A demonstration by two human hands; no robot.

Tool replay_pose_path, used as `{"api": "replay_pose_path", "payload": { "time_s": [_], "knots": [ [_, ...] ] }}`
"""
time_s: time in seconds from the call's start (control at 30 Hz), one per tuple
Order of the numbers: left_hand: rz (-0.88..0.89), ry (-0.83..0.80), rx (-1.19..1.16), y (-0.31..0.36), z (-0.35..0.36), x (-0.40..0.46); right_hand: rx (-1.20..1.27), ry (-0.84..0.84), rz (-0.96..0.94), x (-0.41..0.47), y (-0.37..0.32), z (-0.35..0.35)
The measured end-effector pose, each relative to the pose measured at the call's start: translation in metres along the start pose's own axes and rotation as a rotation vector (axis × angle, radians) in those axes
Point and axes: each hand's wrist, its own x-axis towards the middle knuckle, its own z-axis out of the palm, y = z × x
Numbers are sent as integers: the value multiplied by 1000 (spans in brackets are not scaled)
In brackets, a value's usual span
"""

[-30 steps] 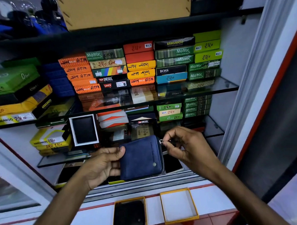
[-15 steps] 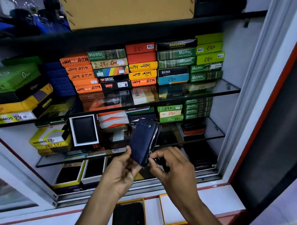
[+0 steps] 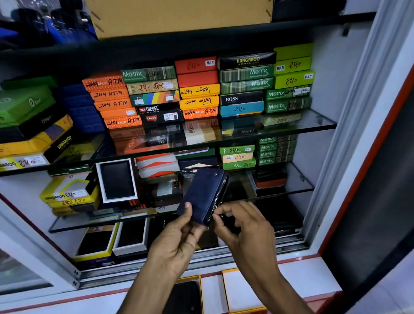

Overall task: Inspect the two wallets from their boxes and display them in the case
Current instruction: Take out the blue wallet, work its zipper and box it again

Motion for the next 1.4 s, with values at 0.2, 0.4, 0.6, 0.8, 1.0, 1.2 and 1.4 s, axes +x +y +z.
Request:
{"api": "replay_pose_path", "payload": {
  "time_s": [0.2,0.4,0.6,0.8,1.0,1.2,1.4],
  "knots": [
    [39,9,54,-3,0,-2,-42,108,-47,1,9,0],
    [84,-11,134,-2,-11,1,-115,100,-42,13,18,-12],
    [108,-104,287,7,-27,3,-88,91,21,28,32,-32],
    [-16,-260,565,35,-36,0,73,-165,-57,48,42,-36],
    [-192,-481,775,46,-25,-8,331,-611,-169,80,48,-26],
    [-283,-522,869,29,-10,-11,445,-724,-170,86,45,-3],
    [-142,-244,680,15,-10,-6,714,-566,495,68,78,-11]
  ]
}}
